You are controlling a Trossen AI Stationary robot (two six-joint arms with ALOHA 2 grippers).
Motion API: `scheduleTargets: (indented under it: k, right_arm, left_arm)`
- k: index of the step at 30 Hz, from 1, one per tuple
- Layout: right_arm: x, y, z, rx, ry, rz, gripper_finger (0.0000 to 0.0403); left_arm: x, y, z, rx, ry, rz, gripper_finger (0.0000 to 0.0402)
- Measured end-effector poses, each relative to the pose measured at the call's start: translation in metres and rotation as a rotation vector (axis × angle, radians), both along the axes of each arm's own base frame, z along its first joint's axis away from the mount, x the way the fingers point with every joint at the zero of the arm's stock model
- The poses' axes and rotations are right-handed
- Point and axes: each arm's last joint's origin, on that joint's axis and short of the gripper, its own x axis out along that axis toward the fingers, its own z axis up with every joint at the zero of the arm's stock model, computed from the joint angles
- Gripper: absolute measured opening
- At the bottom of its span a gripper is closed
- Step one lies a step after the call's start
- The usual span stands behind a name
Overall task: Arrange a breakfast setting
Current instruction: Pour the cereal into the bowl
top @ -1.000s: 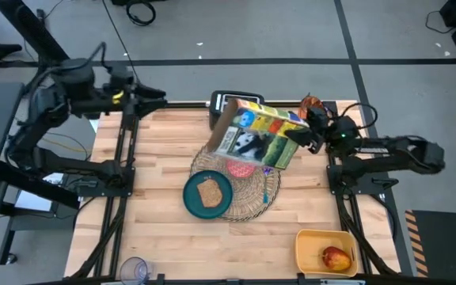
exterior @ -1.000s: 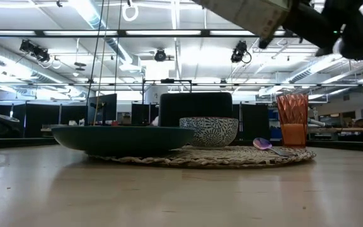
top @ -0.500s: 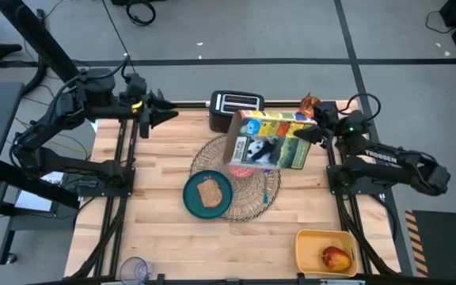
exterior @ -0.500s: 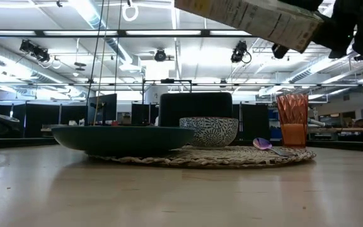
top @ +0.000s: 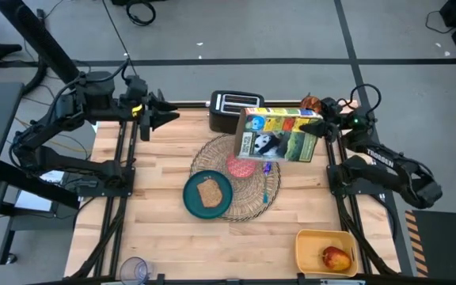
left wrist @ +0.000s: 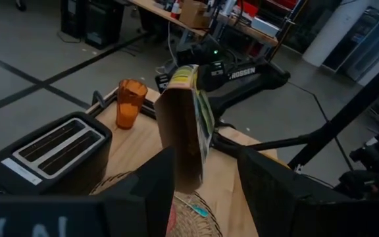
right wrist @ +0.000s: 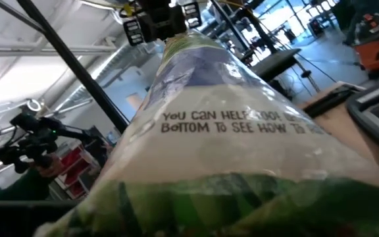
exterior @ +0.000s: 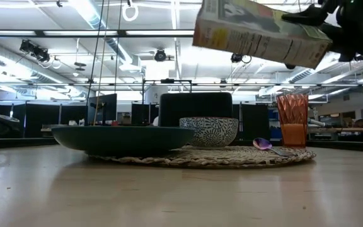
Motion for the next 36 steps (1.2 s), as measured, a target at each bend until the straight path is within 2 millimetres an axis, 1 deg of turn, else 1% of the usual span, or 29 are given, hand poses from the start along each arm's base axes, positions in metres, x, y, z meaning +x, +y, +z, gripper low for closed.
scheduleTargets:
  k: [9, 14, 18, 23, 26, 32, 36]
  right_arm:
    - [-0.019, -0.010, -0.003, -0.010, 0.068, -0.021, 0.0204]
    - [-0.022, -0.014, -0.009, -0.004, 0.098, -0.033, 0.0203]
    - [-0.021, -0.015, -0.015, 0.021, 0.122, -0.018, 0.0203]
    - [-0.019, -0.017, 0.002, -0.036, 0.110, -0.011, 0.0197]
    - [-0.018, -0.020, 0.006, -0.034, 0.124, -0.020, 0.0190]
    - [-0.014, -0.023, 0.001, -0.025, 0.189, -0.054, 0.0181]
    - [-0.007, -0.018, 0.000, -0.055, 0.281, -0.080, 0.0180]
  left_arm:
    - [0.004, 0.002, -0.001, 0.006, 0.009, 0.034, 0.0172]
    - [0.008, 0.003, -0.003, 0.005, 0.018, 0.037, 0.0172]
    - [0.013, 0.005, -0.006, 0.005, 0.038, 0.036, 0.0172]
    - [0.015, 0.005, -0.007, 0.023, 0.047, 0.031, 0.0172]
    - [0.018, 0.006, -0.008, 0.022, 0.053, 0.031, 0.0172]
    - [0.017, 0.006, -0.008, 0.026, 0.054, 0.029, 0.0172]
    - [0.017, 0.006, -0.008, 0.047, 0.058, 0.024, 0.0172]
